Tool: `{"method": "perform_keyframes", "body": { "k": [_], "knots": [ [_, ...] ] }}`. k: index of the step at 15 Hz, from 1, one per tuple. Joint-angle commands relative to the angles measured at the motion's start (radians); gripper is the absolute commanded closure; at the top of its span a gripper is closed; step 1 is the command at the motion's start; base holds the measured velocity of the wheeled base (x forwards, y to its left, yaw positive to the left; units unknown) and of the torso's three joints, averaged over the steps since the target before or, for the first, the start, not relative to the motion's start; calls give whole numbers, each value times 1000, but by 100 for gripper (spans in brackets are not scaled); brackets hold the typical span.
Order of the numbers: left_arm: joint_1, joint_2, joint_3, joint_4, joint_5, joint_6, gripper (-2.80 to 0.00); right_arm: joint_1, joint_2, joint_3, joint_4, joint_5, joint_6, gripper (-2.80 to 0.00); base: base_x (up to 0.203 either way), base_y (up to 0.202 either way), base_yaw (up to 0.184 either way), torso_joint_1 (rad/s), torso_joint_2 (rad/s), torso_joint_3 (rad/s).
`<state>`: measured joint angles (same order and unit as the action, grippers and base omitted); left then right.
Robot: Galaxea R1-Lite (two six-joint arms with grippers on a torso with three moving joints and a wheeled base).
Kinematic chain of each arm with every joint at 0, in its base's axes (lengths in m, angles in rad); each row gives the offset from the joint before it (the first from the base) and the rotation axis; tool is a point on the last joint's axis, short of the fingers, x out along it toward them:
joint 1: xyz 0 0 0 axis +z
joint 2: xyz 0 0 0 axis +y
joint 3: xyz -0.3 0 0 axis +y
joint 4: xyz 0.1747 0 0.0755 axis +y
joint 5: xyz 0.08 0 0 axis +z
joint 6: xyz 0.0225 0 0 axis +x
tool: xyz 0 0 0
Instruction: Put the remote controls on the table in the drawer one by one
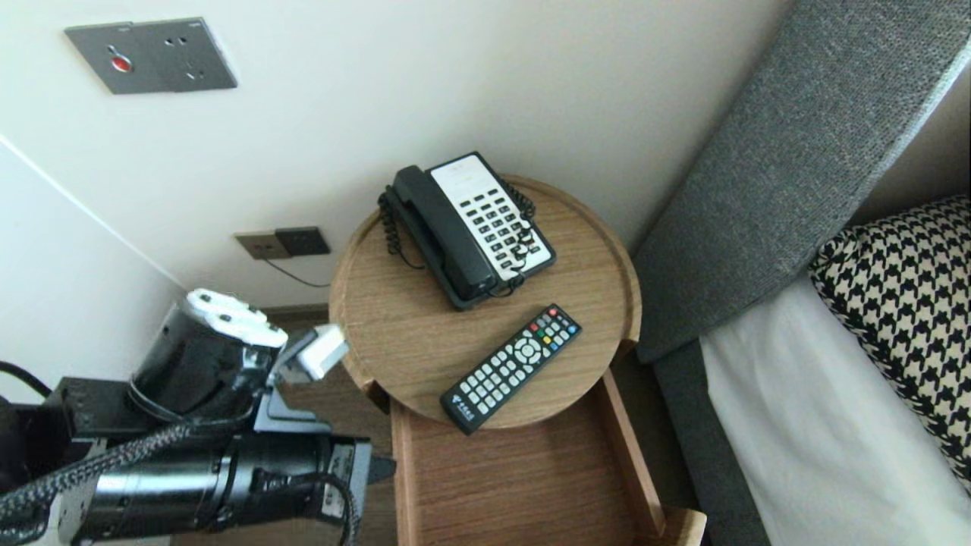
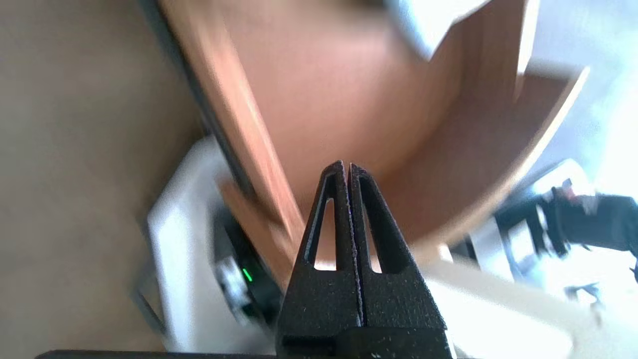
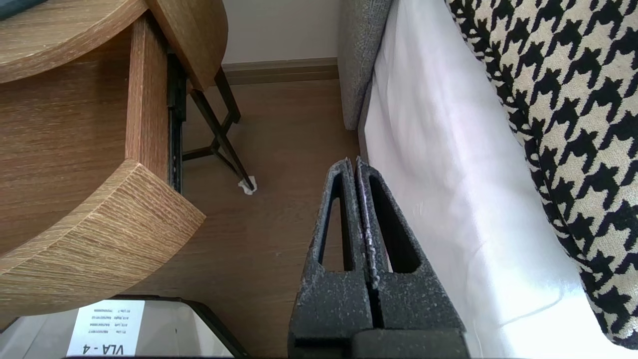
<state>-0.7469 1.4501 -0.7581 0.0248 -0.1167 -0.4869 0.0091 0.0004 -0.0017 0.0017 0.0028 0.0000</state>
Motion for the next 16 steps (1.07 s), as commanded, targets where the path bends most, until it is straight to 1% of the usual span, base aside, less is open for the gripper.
{"method": "perform_keyframes", "body": {
  "k": [1,3,5,7,9,10,12,13,14,16],
  "knots": [
    [45,39,-141,28,3,98,0,0,-2,0,0,0,0,0,0,0,0,0,0,0],
    [53,92,-303,104,9,192,0,0,-2,0,0,0,0,0,0,0,0,0,0,0],
    [53,171,-458,195,15,314,0,0,-2,0,0,0,0,0,0,0,0,0,0,0],
    [26,237,-529,241,21,444,0,0,-2,0,0,0,0,0,0,0,0,0,0,0],
    [-11,249,-541,247,45,474,0,0,-2,0,0,0,0,0,0,0,0,0,0,0],
    [-22,266,-539,243,56,493,-280,0,-2,0,0,0,0,0,0,0,0,0,0,0],
    [-46,316,-570,236,62,500,-280,0,-2,0,0,0,0,0,0,0,0,0,0,0],
    [-75,338,-600,227,65,513,-280,0,-2,0,0,0,0,0,0,0,0,0,0,0],
    [-88,349,-611,213,81,570,-280,0,-2,0,0,0,0,0,0,0,0,0,0,0],
    [-102,380,-617,178,156,687,-280,0,-2,0,0,0,0,0,0,0,0,0,0,0]
  ]
}}
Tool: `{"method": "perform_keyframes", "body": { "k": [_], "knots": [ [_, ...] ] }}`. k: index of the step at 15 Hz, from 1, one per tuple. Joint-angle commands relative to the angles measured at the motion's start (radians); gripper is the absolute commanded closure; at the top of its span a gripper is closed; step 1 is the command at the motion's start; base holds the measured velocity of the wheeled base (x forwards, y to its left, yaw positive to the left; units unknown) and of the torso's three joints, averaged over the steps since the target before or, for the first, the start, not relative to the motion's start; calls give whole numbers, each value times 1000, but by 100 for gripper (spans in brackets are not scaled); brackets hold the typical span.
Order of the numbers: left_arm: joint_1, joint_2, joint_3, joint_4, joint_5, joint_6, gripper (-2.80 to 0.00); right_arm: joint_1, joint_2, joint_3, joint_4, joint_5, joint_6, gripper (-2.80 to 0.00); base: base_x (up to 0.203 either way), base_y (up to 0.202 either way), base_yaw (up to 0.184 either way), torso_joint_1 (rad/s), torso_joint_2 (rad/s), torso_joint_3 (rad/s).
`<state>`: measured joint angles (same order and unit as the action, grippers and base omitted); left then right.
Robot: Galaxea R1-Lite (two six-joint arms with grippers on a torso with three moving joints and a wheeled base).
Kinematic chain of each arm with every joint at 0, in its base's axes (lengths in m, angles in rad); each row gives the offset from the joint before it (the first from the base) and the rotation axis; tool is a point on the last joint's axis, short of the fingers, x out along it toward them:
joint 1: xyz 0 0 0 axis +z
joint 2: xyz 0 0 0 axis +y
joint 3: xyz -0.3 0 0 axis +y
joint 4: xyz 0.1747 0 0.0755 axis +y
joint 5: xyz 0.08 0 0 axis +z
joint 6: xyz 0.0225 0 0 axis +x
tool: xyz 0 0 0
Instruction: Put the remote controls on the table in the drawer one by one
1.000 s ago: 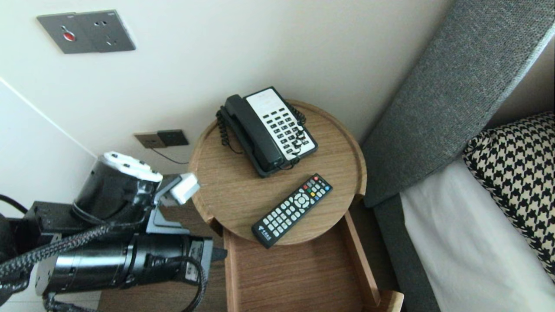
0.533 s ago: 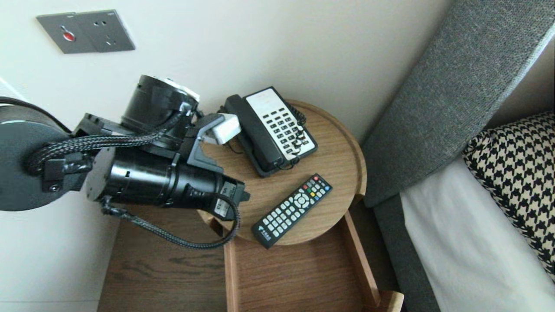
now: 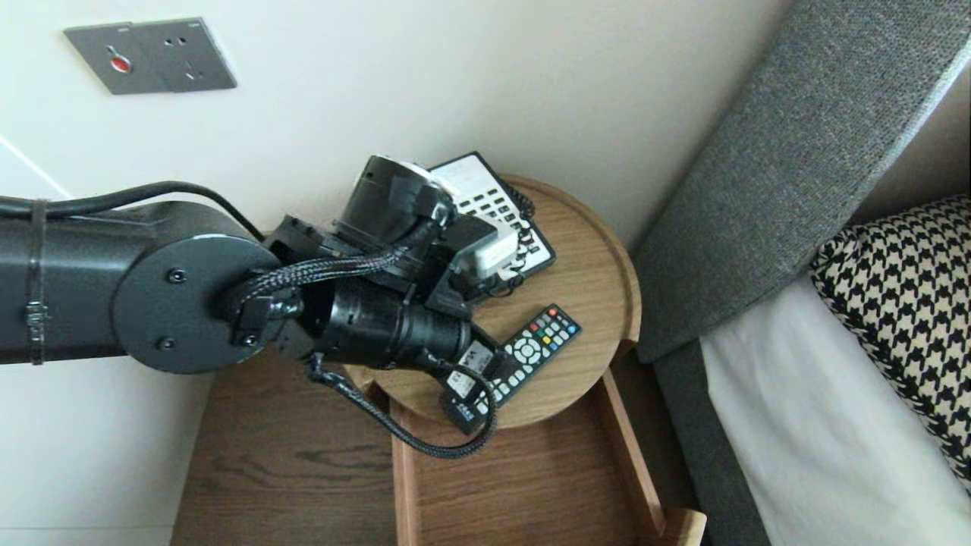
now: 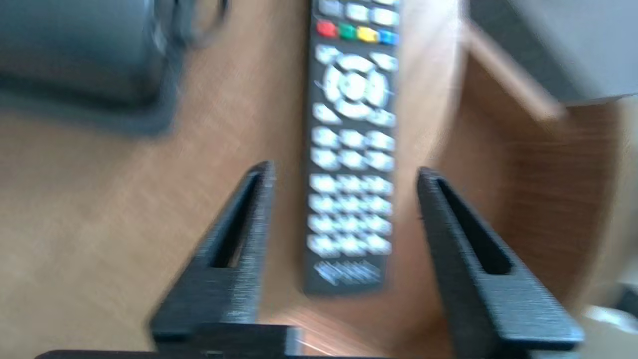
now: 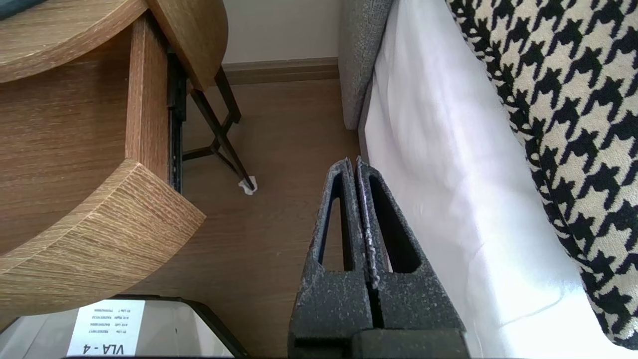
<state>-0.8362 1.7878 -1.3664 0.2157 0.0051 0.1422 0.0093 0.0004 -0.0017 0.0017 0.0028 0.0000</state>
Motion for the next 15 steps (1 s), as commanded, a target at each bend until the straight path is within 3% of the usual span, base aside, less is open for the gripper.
{"method": "perform_keyframes", "body": {
  "k": [1,4,6,15],
  "knots": [
    [-21,53,-15,-29,47,78,-280,0,-2,0,0,0,0,0,0,0,0,0,0,0],
    [-60,80,-25,-47,55,116,-280,0,-2,0,0,0,0,0,0,0,0,0,0,0],
    [-64,100,-17,-92,92,179,-280,0,-2,0,0,0,0,0,0,0,0,0,0,0],
    [-54,158,-7,-135,100,194,-280,0,-2,0,0,0,0,0,0,0,0,0,0,0]
  ]
}}
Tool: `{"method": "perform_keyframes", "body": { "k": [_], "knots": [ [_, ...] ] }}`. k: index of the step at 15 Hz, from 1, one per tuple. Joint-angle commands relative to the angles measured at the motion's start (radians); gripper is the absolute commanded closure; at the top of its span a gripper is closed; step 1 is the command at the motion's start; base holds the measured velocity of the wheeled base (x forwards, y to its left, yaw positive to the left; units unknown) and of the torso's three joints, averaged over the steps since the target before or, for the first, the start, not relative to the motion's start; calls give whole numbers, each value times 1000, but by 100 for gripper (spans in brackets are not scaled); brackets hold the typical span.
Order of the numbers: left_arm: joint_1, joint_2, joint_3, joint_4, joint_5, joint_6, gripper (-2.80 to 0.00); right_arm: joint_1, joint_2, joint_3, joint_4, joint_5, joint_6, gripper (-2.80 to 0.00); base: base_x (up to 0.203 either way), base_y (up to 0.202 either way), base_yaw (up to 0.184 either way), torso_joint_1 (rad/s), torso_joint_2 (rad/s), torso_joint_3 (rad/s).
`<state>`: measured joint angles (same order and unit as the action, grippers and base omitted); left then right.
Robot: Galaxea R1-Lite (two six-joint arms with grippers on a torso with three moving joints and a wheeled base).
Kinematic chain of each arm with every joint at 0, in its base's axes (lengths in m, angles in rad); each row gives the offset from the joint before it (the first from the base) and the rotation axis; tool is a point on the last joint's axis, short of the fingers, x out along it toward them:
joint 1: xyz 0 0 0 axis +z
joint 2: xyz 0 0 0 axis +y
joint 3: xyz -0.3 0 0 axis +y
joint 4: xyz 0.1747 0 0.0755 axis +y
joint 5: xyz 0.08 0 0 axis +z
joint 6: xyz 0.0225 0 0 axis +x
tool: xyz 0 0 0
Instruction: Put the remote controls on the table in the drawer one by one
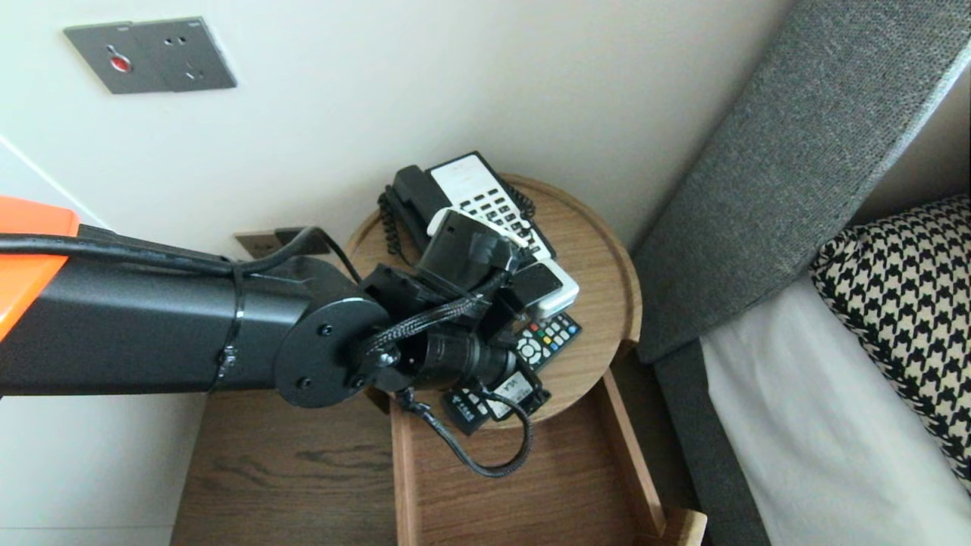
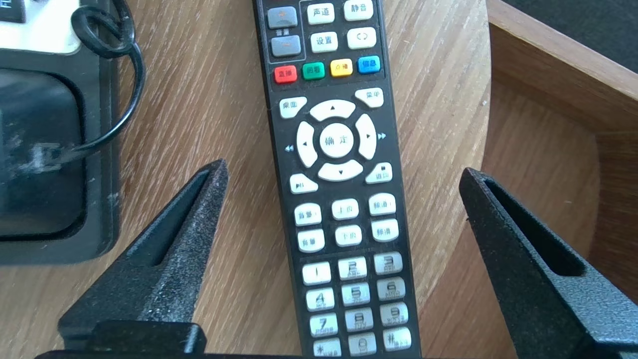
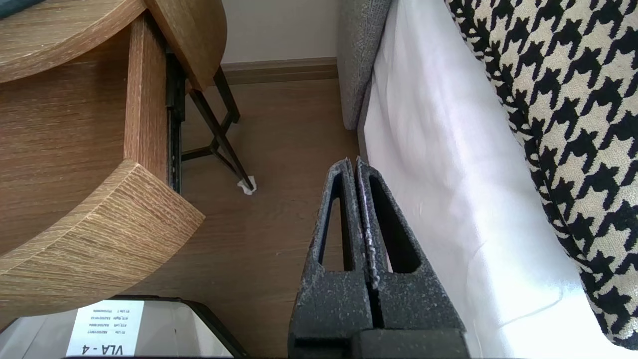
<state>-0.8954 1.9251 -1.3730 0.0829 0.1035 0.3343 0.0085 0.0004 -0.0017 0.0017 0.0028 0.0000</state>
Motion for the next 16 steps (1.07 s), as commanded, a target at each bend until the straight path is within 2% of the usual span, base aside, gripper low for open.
{"method": "perform_keyframes", "body": {
  "k": [1,9,10,16],
  "knots": [
    [7,26,-1,-3,2,2,-280,1,-2,0,0,0,0,0,0,0,0,0,0,0],
    [13,50,0,-23,21,3,-280,1,-2,0,0,0,0,0,0,0,0,0,0,0],
    [13,51,2,-25,22,3,0,1,-2,0,0,0,0,0,0,0,0,0,0,0],
    [7,42,5,-30,45,-2,0,1,-2,0,0,0,0,0,0,0,0,0,0,0]
  ]
}}
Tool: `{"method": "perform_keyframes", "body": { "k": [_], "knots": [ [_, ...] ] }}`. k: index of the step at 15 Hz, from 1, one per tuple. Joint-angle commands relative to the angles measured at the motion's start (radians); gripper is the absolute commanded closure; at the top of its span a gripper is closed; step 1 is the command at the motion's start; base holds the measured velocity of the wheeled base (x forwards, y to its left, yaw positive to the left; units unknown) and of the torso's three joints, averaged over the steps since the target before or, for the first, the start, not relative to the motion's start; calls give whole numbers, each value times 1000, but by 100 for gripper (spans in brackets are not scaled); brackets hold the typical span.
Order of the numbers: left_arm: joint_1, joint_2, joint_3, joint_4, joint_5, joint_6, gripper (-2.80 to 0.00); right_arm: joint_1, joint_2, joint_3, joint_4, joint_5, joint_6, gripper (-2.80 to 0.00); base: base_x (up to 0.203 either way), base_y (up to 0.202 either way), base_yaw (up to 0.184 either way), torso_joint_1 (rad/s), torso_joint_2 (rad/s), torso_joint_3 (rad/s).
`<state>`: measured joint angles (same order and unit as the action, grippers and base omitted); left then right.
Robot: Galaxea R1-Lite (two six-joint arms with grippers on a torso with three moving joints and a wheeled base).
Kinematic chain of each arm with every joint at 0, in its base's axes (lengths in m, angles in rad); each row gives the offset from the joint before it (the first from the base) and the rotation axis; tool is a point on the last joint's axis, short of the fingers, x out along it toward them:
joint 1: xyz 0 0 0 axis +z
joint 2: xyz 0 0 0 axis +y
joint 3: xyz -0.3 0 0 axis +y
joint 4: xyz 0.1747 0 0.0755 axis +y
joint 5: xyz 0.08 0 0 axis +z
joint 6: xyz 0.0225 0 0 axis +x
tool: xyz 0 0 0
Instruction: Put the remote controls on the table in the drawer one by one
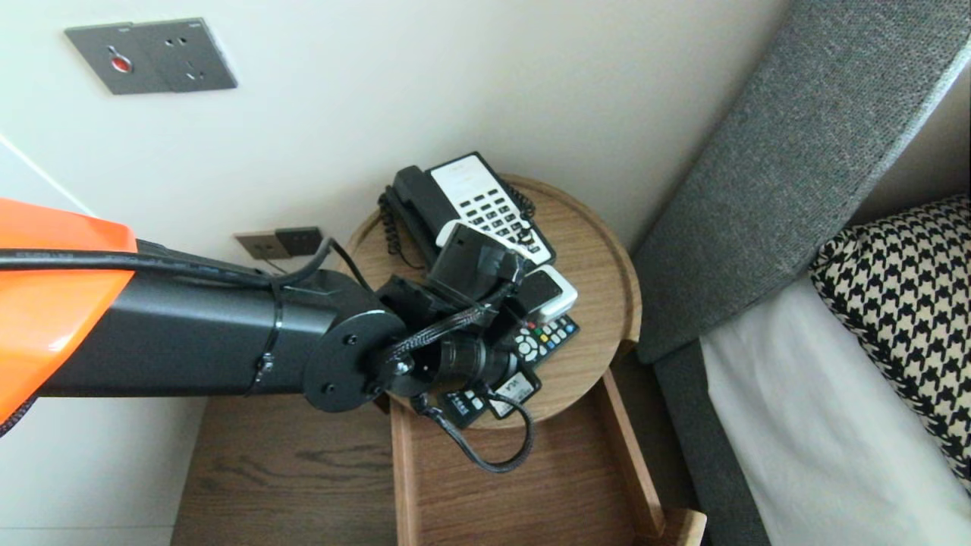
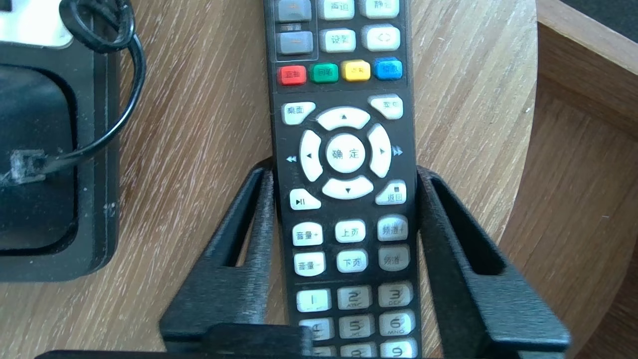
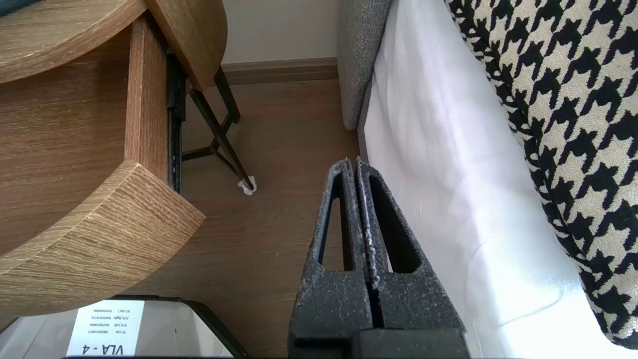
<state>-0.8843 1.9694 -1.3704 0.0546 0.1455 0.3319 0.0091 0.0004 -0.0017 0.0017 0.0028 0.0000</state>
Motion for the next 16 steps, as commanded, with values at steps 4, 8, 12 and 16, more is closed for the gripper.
{"method": "perform_keyframes", "body": {
  "k": [4,8,12,16],
  "knots": [
    [-8,-4,15,-35,17,-3,0,0,-2,0,0,0,0,0,0,0,0,0,0,0],
    [-24,-42,6,-37,25,-6,0,0,-2,0,0,0,0,0,0,0,0,0,0,0],
    [-58,-63,14,-30,38,-7,0,0,-2,0,0,0,0,0,0,0,0,0,0,0],
    [-93,-78,39,-21,37,-8,0,0,-2,0,0,0,0,0,0,0,0,0,0,0]
  ]
}}
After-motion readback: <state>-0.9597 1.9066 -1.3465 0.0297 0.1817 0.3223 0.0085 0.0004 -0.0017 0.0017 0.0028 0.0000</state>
